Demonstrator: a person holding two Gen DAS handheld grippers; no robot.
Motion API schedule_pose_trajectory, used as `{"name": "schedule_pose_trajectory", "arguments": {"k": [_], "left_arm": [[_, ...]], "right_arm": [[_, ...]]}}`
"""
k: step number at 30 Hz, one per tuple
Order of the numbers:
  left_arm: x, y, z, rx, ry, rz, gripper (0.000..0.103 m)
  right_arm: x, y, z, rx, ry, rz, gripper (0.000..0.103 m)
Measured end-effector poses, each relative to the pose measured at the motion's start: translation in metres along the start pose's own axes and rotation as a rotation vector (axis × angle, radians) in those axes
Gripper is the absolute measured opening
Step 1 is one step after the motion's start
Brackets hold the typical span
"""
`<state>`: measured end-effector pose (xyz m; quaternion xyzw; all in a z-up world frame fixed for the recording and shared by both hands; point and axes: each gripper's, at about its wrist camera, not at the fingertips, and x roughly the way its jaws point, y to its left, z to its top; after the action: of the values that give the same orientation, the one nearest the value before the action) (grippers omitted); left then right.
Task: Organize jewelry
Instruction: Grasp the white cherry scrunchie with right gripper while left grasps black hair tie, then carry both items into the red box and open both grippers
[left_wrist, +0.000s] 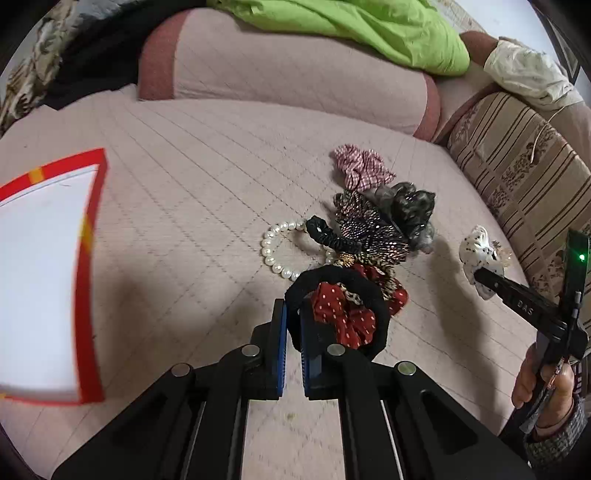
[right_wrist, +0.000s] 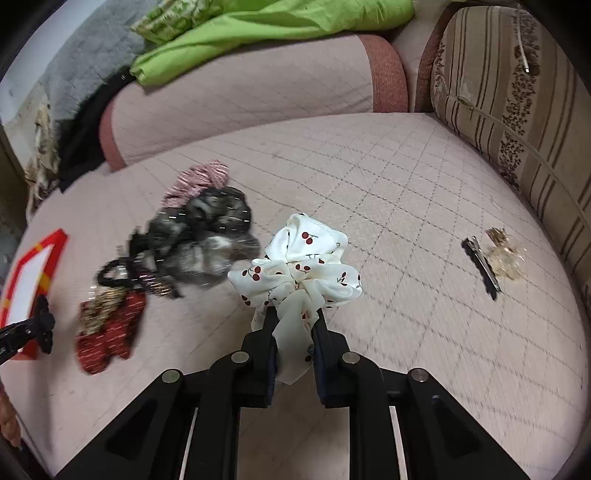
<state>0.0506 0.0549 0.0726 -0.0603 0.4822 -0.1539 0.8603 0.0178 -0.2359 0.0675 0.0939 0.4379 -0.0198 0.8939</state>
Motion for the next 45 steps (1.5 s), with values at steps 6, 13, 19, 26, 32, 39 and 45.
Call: {"name": "schedule_pose_trajectory", "arguments": {"k": [6, 13, 19, 26, 32, 39, 45], "left_arm": [[-0.044, 0.023, -0.009, -0.040, -0.042, 0.032, 0.006], [-0.096, 0.092, -0.007, -0.131, -0.112, 0.130, 0.006], [-0.114, 0.169, 0.010, -0.210, -0.125, 0.247, 0.006], [-0.102, 0.265, 0.040, -0.328, -0.108, 0.346, 0.006], [-0.071, 0.322, 0.065, -0.351, -0.075, 0.439, 0.006], [-0.040, 0.373, 0.081, -0.409, -0.043, 0.485, 0.006], [-0.032, 0.388, 0.077, -0.454, -0.046, 0.465, 0.008]], "right_arm": [[-0.039, 0.024, -0.004, -0.042, -0.037, 0.069, 0.018], [-0.056, 0.094, 0.003, -0.147, -0.033, 0.202, 0.018], [-0.034, 0.183, 0.016, -0.227, 0.031, 0.354, 0.018], [0.002, 0.290, 0.040, -0.315, 0.056, 0.459, 0.018], [0.044, 0.374, 0.060, -0.375, 0.095, 0.509, 0.018], [0.109, 0.436, 0.074, -0.418, 0.147, 0.473, 0.018], [0.137, 0.441, 0.072, -0.402, 0.193, 0.453, 0.023]]}}
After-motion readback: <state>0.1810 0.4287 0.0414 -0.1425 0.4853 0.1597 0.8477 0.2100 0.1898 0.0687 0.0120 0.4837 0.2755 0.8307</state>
